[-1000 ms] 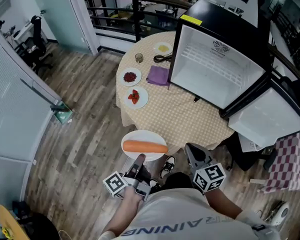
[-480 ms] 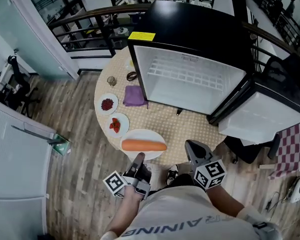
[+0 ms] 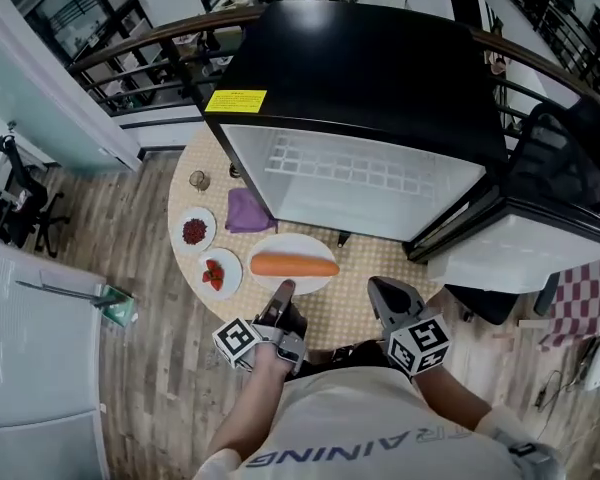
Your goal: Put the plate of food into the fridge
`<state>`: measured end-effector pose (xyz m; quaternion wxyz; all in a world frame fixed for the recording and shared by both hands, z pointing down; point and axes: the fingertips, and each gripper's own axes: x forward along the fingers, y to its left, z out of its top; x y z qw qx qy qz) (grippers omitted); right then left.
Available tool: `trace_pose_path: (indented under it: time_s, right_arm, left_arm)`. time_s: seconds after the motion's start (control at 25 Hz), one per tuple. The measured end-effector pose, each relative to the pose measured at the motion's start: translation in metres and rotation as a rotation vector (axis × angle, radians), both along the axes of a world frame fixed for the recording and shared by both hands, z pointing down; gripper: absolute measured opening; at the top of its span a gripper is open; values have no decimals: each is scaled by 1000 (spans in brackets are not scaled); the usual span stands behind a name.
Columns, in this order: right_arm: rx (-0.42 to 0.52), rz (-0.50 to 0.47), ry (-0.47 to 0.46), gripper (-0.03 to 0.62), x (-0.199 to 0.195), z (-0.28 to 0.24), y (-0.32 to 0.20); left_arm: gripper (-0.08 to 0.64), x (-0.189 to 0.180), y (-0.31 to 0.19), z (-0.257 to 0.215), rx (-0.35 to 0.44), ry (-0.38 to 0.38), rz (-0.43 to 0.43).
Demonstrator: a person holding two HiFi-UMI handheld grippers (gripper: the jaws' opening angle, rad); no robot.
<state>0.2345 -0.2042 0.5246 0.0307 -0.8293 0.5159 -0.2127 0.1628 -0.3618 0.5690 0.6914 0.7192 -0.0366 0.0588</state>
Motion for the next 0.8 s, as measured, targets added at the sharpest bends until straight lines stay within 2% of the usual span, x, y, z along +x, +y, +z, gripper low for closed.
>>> trace_pose_path:
  time_s: [0.16,0.24,0.4,0.8]
  right_arm:
    - [-29,39,-4,20,3,4,7]
    - [-34,70,-9,20,6,5,8]
    - [-39,116,-17,20,3,2,6]
    - [-71,136,-28,20,-3,10,10]
  left_arm:
    - [27,40,-9,12,-3,-5,34]
    - [26,58,-14,18,19,-11,58]
    - [26,85,-18,35,35,-49,89]
    - [28,153,-25,69,16,-106,83]
